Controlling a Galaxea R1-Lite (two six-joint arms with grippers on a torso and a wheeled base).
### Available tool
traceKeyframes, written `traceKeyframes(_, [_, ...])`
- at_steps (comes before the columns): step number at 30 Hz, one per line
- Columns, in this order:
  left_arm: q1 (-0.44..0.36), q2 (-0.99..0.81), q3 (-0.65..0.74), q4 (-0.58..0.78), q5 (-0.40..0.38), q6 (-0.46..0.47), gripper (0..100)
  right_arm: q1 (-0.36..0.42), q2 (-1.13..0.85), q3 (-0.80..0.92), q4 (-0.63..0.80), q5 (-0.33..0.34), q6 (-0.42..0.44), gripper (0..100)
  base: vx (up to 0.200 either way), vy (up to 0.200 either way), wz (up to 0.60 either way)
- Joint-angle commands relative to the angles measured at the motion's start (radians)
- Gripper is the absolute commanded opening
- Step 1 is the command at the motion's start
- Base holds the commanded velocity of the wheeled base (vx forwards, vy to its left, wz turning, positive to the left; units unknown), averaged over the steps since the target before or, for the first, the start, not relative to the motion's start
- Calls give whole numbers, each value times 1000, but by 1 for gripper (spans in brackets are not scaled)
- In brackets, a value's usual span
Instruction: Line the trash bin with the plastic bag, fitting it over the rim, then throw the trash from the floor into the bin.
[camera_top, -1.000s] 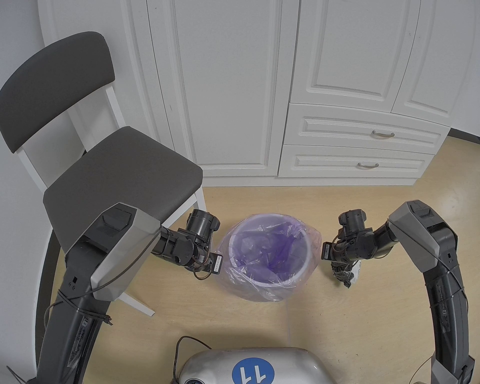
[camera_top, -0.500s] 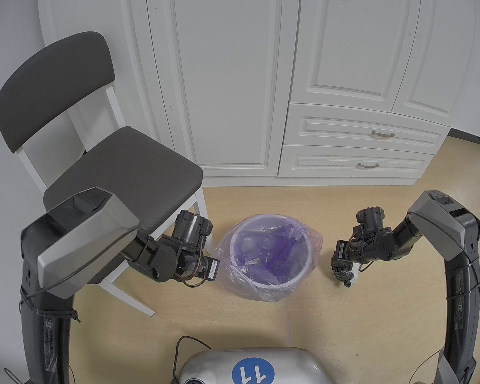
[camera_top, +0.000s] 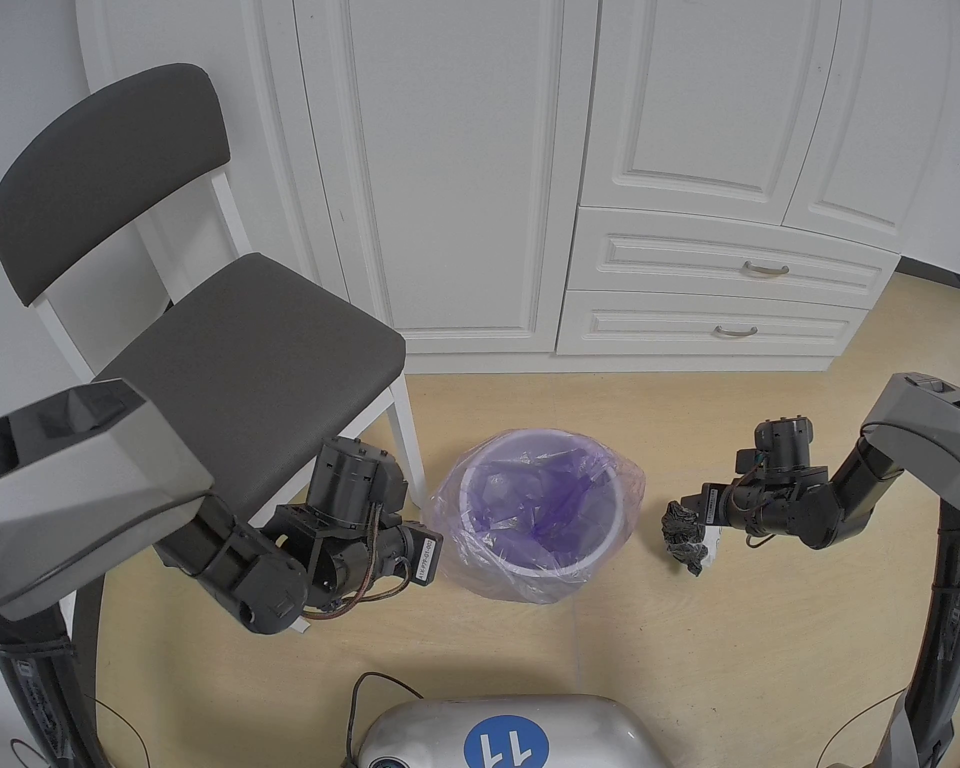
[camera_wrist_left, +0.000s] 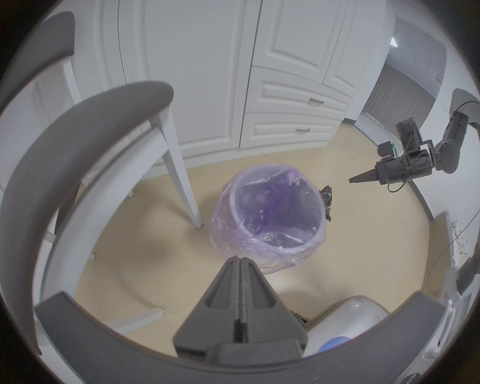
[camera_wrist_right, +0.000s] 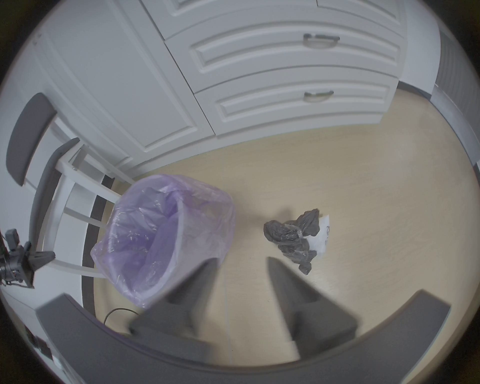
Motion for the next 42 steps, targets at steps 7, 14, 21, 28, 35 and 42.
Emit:
traceKeyframes(7, [-106,-292,135,-110,2,-8,0,-38,-258,146,-26,-5,-113,100,0,0,0])
traceKeyframes(14, [-85,-458,286,-220,4,-16,100,-64,-235,146,-17,-5,-154,100,0,0,0])
traceKeyframes(21, [-29,-607,465,-295,-4,-18,100,-89,-66,54,-22,-5,-159,100,0,0,0])
traceKeyframes(28, [-20,-663,556,-415,2,-16,100,-115,129,-133,21,-7,-157,100,0,0,0])
traceKeyframes(35, [-20,-656,585,-493,2,-18,100,-123,291,-416,254,-8,-151,100,0,0,0])
traceKeyframes(42, [-19,-625,579,-495,1,-14,100,-129,431,-636,391,-7,-145,100,0,0,0])
